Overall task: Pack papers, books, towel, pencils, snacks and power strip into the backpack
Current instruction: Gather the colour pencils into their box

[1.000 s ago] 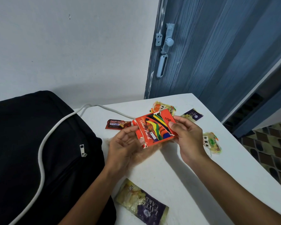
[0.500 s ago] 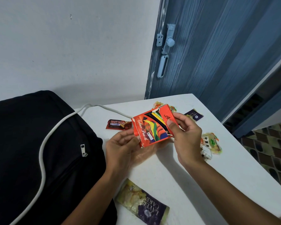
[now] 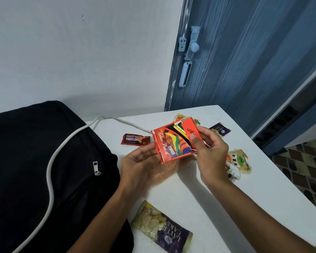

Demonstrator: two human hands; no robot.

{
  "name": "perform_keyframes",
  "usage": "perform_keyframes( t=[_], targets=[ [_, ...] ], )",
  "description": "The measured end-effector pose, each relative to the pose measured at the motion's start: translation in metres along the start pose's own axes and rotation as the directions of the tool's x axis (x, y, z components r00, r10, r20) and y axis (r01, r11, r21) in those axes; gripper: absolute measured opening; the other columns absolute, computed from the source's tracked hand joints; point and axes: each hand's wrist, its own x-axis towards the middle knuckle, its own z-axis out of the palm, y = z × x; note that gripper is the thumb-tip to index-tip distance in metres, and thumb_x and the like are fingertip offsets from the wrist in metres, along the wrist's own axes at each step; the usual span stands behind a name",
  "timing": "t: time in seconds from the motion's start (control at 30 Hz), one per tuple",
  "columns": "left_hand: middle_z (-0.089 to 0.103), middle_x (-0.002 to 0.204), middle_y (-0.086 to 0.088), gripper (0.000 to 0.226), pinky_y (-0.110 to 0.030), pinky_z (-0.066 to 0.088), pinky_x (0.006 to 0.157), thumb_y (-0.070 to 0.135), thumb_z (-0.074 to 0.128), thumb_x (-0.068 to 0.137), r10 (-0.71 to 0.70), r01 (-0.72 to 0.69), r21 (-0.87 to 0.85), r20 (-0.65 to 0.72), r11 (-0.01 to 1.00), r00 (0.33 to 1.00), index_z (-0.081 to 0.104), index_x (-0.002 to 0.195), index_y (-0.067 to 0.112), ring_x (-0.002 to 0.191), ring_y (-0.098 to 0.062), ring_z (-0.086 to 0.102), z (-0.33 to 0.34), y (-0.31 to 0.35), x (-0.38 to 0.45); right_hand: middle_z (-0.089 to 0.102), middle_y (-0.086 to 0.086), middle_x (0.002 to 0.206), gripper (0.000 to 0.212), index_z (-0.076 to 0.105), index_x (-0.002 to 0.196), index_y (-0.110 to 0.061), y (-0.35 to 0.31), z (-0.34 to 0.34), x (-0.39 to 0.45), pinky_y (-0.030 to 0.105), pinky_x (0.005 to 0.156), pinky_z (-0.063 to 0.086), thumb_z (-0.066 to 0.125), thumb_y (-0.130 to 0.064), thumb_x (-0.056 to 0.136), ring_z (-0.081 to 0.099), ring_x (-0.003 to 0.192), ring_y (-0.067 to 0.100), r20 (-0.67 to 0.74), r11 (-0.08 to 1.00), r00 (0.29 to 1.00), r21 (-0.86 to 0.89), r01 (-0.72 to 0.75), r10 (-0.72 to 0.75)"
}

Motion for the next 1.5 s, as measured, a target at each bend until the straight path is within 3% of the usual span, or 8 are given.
perform_keyframes(
  t=[0.23, 0.63, 0.8, 0.97, 1.17, 1.3, 1.4, 1.5],
  targets=[
    [0.069, 0.098, -0.027, 0.029, -0.063, 0.046, 0.093, -0.012, 0.069, 0.068, 0.029, -0.024, 0.043, -0.122, 0.999, 0.992, 0.066, 0.097, -0.006, 0.099, -0.046, 0.064, 0.0, 0.0, -0.002, 0.07, -0.002, 0.101, 0.02, 0.064, 0.104, -0.02, -0.005, -0.001, -0.006, 0.021, 0.063, 0.056, 0.066, -0.009, 0.088, 0.069, 0.09, 0.01, 0.033, 0.998, 0.997, -0.01, 0.068, -0.068],
    [0.07, 0.094, -0.026, 0.022, -0.06, 0.051, 0.085, -0.001, 0.071, 0.075, 0.092, -0.086, 0.044, -0.146, 0.995, 0.985, 0.068, 0.097, -0.001, 0.091, -0.044, 0.067, 0.004, 0.004, -0.01, 0.066, -0.013, 0.098, 0.022, 0.06, 0.108, -0.019, -0.006, 0.001, -0.013, 0.013, 0.059, 0.053, 0.064, -0.011, 0.088, 0.064, 0.089, -0.007, 0.071, 0.991, 0.99, -0.037, 0.126, -0.123],
    [0.07, 0.1, -0.027, 0.015, -0.065, 0.045, 0.092, -0.009, 0.057, 0.087, -0.01, 0.012, 0.02, -0.1, 1.0, 0.995, 0.07, 0.093, -0.004, 0.096, -0.044, 0.067, 0.006, 0.006, -0.011, 0.067, -0.004, 0.104, 0.03, 0.057, 0.115, -0.024, -0.002, -0.001, -0.011, 0.021, 0.061, 0.056, 0.064, -0.011, 0.089, 0.069, 0.091, 0.011, 0.109, 0.999, 0.994, -0.031, 0.029, -0.025],
    [0.07, 0.098, -0.027, 0.016, -0.066, 0.046, 0.09, -0.008, 0.06, 0.085, 0.015, -0.012, 0.028, -0.12, 1.0, 0.993, 0.073, 0.083, 0.002, 0.094, -0.044, 0.067, 0.004, 0.004, -0.01, 0.071, 0.005, 0.098, 0.024, 0.064, 0.094, -0.028, -0.003, -0.006, -0.003, 0.042, 0.073, 0.059, 0.063, -0.005, 0.088, 0.07, 0.089, 0.023, 0.197, 0.995, 0.977, -0.081, -0.063, 0.078],
    [0.068, 0.08, -0.022, 0.015, -0.076, 0.041, 0.084, 0.011, 0.065, 0.085, -0.07, 0.065, -0.071, -0.072, 0.995, 0.995, 0.063, 0.093, -0.001, 0.093, -0.042, 0.062, 0.003, 0.008, -0.007, 0.074, 0.007, 0.09, 0.016, 0.061, 0.101, -0.011, -0.006, -0.012, -0.005, 0.029, 0.057, 0.056, 0.06, -0.001, 0.09, 0.072, 0.076, 0.022, 0.227, 0.978, 0.953, 0.013, -0.209, 0.201],
    [0.068, 0.081, -0.024, 0.011, -0.058, 0.055, 0.072, 0.005, 0.057, 0.089, -0.088, 0.087, -0.031, -0.047, 0.996, 0.995, 0.064, 0.088, -0.003, 0.074, -0.033, 0.067, 0.003, 0.012, -0.011, 0.075, 0.007, 0.092, 0.014, 0.062, 0.1, -0.011, -0.006, -0.015, -0.008, 0.032, 0.06, 0.057, 0.061, -0.002, 0.09, 0.073, 0.08, 0.023, 0.244, 0.969, 0.943, 0.037, -0.243, 0.227],
    [0.066, 0.095, -0.031, 0.02, -0.068, 0.049, 0.08, 0.011, 0.06, 0.088, -0.131, 0.129, -0.045, -0.041, 0.991, 0.991, 0.064, 0.098, -0.007, 0.089, -0.042, 0.065, 0.0, 0.011, -0.011, 0.074, 0.007, 0.094, 0.016, 0.061, 0.104, -0.01, -0.006, -0.016, -0.009, 0.034, 0.064, 0.057, 0.061, -0.004, 0.089, 0.073, 0.082, 0.025, 0.256, 0.968, 0.938, 0.026, -0.25, 0.236],
    [0.062, 0.111, -0.034, 0.06, -0.076, 0.04, 0.086, 0.035, 0.074, 0.078, -0.17, 0.168, -0.071, -0.015, 0.983, 0.985, 0.055, 0.113, -0.01, 0.107, -0.05, 0.059, 0.001, 0.014, -0.015, 0.074, 0.008, 0.094, 0.017, 0.061, 0.105, -0.009, -0.008, -0.017, -0.011, 0.032, 0.062, 0.058, 0.061, -0.003, 0.089, 0.072, 0.083, 0.026, 0.296, 0.962, 0.922, 0.035, -0.271, 0.249]
  ],
)
